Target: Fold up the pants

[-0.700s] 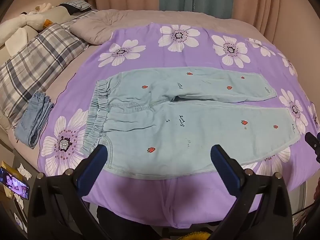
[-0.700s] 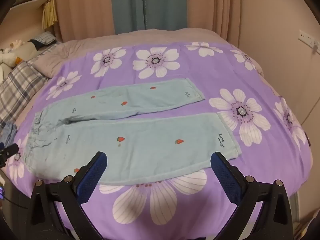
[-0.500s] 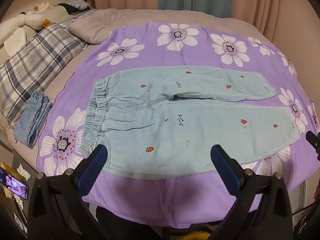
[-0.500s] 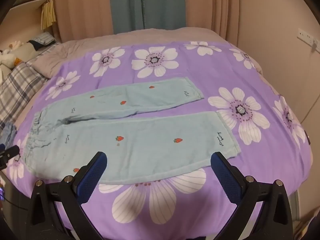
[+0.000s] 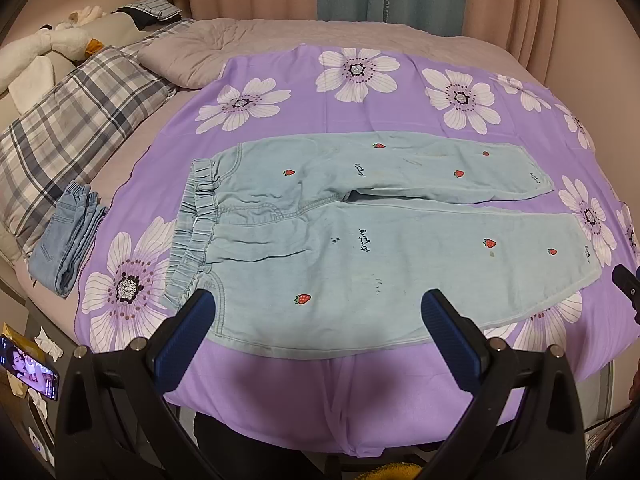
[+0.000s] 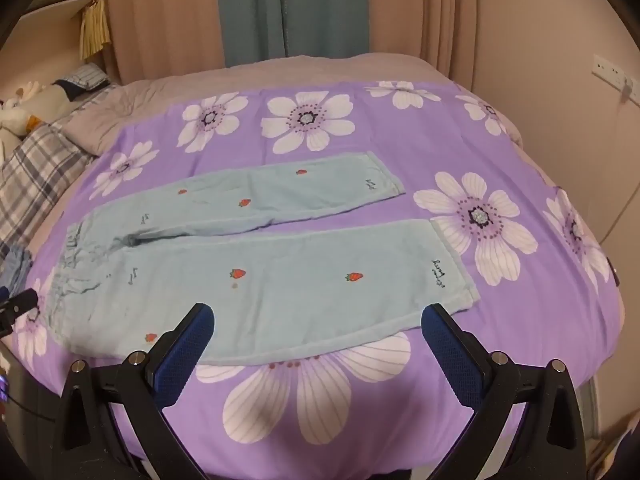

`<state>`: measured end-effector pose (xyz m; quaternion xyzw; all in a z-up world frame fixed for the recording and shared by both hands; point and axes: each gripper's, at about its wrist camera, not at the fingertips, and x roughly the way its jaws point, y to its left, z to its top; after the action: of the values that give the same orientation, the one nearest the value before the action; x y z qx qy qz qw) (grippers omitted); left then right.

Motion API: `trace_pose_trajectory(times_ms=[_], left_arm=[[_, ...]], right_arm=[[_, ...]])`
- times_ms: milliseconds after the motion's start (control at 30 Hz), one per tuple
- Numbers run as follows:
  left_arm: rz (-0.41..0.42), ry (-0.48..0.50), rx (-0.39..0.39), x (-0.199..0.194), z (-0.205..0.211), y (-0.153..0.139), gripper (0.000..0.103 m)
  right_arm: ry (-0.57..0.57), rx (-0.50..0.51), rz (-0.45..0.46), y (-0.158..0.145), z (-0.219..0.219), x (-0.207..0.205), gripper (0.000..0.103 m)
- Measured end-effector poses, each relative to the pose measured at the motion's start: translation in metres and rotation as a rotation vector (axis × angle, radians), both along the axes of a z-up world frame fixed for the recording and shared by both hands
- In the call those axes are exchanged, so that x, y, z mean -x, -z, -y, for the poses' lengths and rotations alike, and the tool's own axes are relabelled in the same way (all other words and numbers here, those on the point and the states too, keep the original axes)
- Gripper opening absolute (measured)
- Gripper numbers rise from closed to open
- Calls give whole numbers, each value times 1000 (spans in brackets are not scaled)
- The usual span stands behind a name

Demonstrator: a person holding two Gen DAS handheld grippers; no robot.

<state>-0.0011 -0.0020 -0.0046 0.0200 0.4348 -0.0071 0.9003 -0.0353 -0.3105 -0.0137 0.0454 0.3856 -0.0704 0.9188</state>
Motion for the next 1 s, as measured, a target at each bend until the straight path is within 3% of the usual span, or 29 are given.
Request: trace_pose_trajectory(times_ms=[1000], left_arm=[[-6,28,-9,-1,5,5,103]], right_arm=[[-1,-5,-6,4,-4,4,103]])
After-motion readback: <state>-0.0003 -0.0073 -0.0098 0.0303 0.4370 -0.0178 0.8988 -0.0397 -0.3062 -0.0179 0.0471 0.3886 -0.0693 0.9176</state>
